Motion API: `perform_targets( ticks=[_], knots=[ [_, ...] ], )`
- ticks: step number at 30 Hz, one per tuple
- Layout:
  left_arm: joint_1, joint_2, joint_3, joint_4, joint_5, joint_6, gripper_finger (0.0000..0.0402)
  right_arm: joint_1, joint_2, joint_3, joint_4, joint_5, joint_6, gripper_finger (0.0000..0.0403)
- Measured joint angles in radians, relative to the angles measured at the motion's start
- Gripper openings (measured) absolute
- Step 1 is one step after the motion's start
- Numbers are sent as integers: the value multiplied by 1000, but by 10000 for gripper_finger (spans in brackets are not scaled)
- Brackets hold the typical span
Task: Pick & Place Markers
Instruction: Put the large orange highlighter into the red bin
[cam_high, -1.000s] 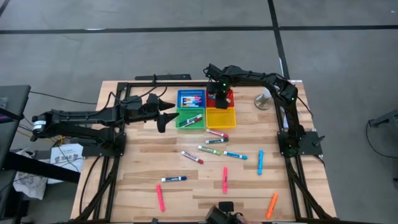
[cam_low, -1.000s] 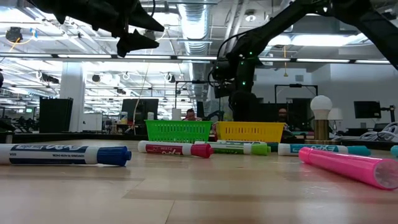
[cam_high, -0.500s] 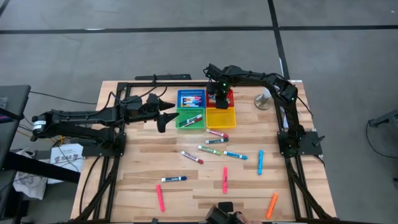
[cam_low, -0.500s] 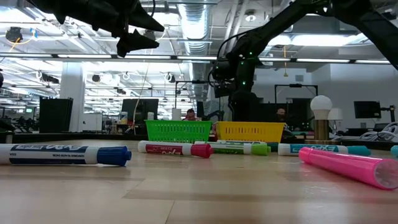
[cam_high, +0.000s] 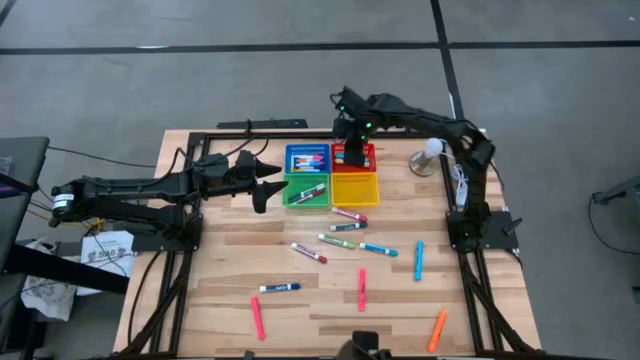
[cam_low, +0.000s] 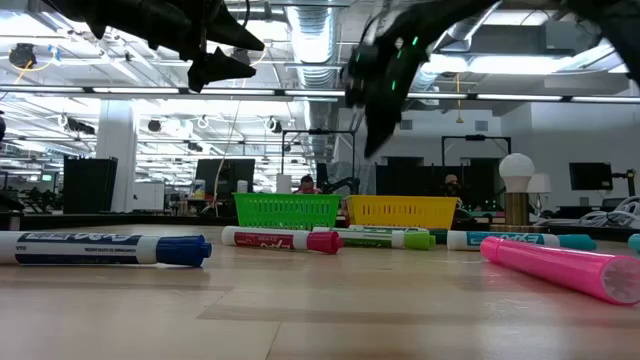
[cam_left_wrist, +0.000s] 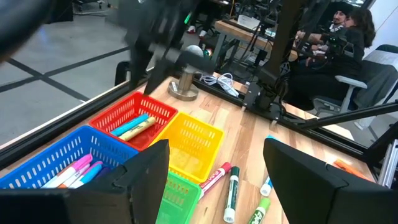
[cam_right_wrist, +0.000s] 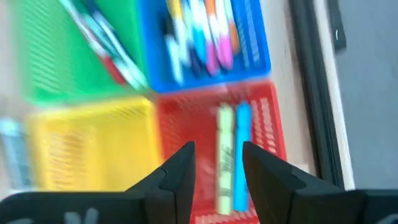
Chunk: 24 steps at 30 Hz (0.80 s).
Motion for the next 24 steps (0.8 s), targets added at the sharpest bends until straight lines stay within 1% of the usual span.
perform_targets(
  ticks=[6,8,12,16,20,24],
  knots=[
    [0,0,0,0,0,0,260,35,-229,4,-52,-222,125,119],
    [0,0,0,0,0,0,260,67,-306,4,-86,-259,166,119],
    [0,0,0,0,0,0,260,165,-439,4,-160,-256,257,119],
    [0,0,0,0,0,0,260,295,-534,4,-220,-252,387,119],
    [0,0,0,0,0,0,260,439,-584,4,-245,-237,564,119],
    [0,0,0,0,0,16,260,587,-589,4,-288,-157,720,119]
  ],
)
